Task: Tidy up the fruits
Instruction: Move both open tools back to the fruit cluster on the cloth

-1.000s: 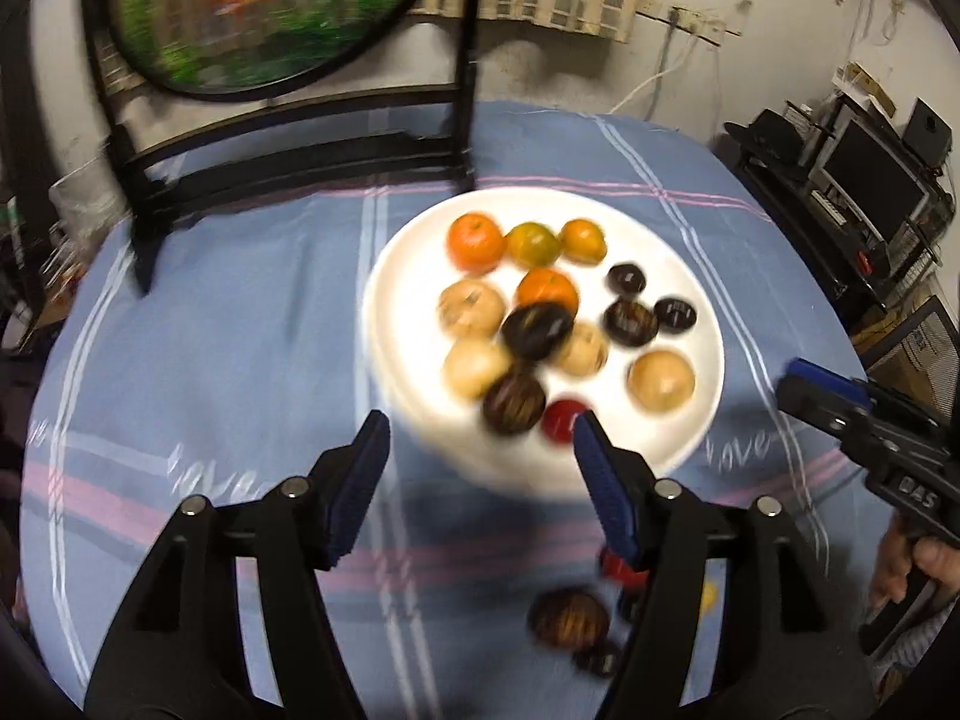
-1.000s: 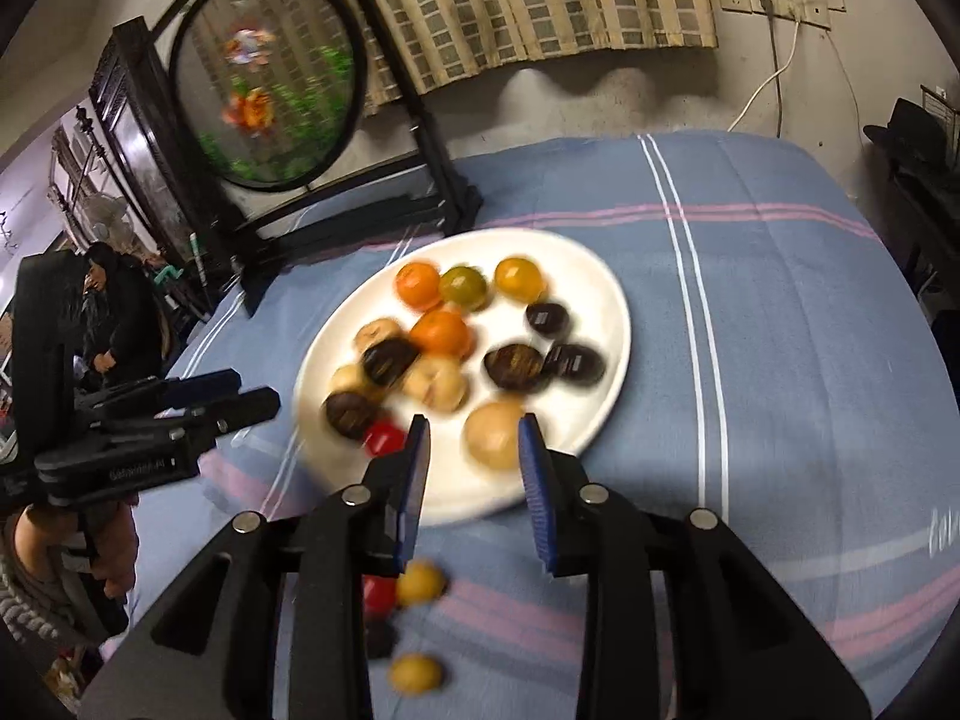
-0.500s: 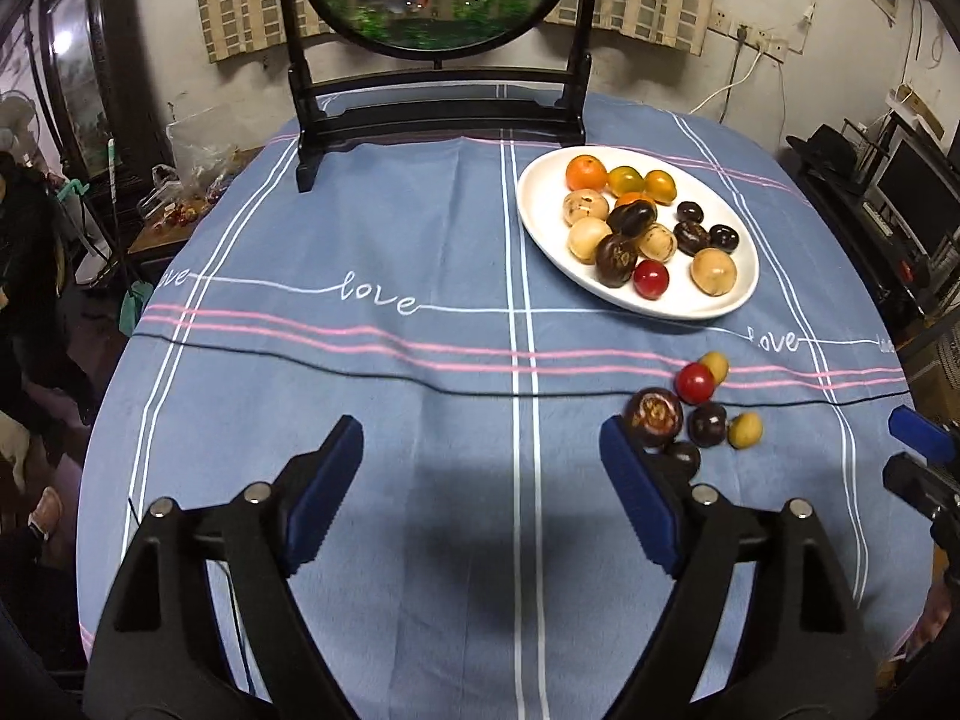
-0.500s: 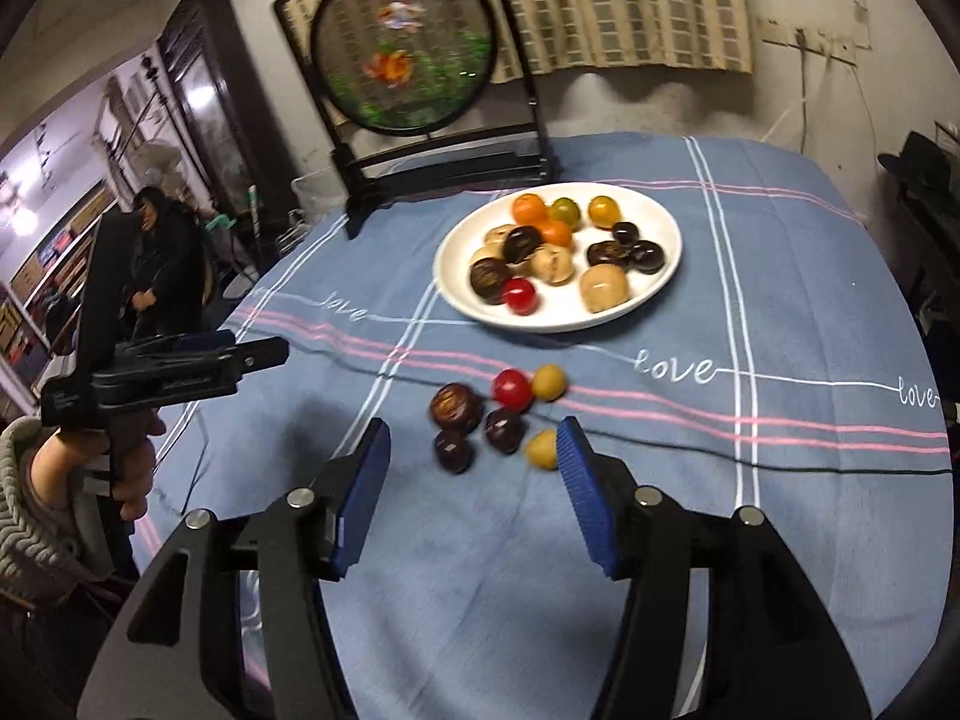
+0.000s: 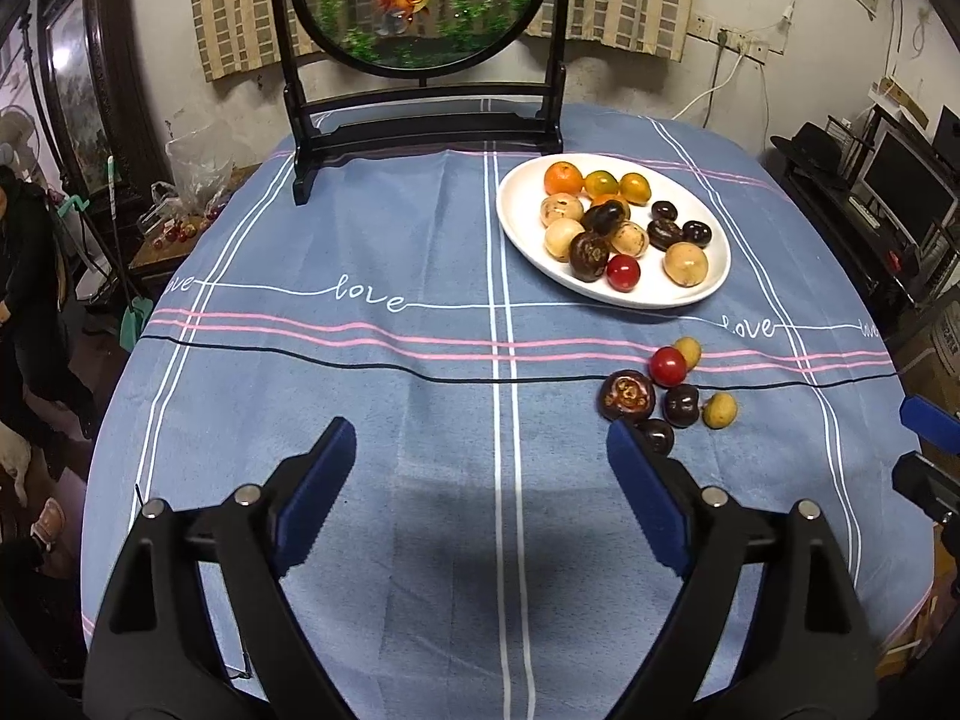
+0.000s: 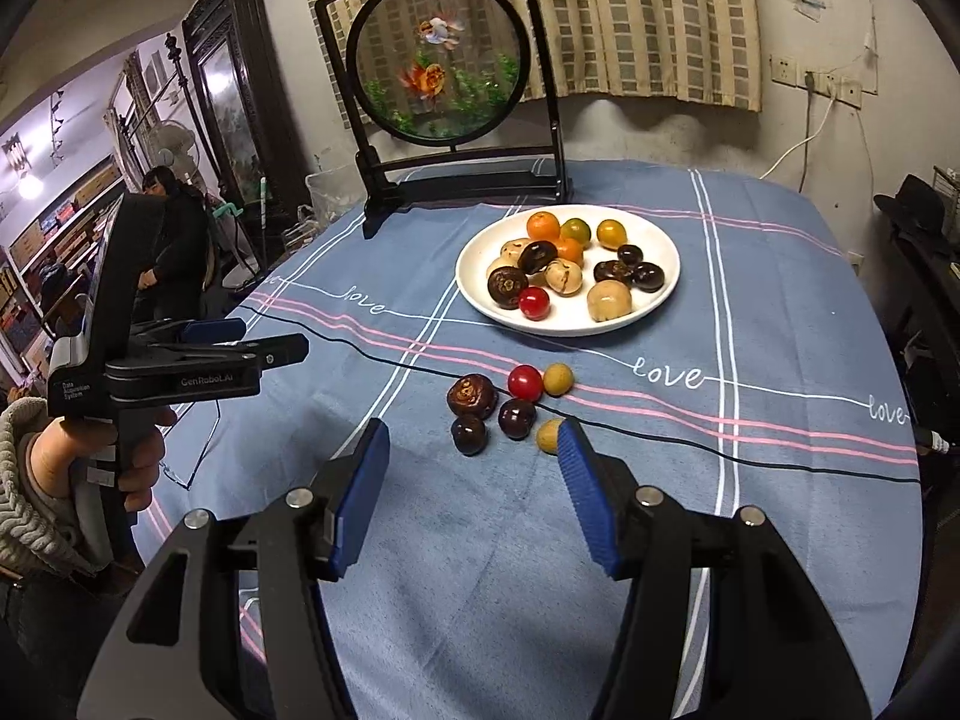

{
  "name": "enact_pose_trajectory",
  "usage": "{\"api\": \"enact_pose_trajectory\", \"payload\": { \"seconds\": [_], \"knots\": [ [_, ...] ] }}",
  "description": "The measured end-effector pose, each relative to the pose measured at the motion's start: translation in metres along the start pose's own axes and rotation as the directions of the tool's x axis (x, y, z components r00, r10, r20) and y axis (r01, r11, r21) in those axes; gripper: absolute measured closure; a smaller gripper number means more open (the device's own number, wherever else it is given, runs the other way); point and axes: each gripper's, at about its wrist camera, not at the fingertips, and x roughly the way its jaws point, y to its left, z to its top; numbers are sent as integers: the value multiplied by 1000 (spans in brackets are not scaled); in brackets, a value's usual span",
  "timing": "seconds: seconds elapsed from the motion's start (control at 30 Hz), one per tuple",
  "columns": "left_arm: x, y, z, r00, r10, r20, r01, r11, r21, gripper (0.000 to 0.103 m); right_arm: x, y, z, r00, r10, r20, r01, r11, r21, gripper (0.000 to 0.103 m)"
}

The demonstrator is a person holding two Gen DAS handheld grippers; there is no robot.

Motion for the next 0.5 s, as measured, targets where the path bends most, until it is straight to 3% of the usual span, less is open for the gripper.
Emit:
{"api": "enact_pose_trajectory", "payload": {
  "seconds": [0.3,0.5],
  "knots": [
    [16,-15,-1,999,-21,-40,22,999,35,15,-3,-13,-6,999,-36,-10,36,998,41,44],
    [50,-20,-8,994,-46,-100,51,998,42,15,4,-24,-9,998,-57,-40,60,996,63,44]
  ]
}}
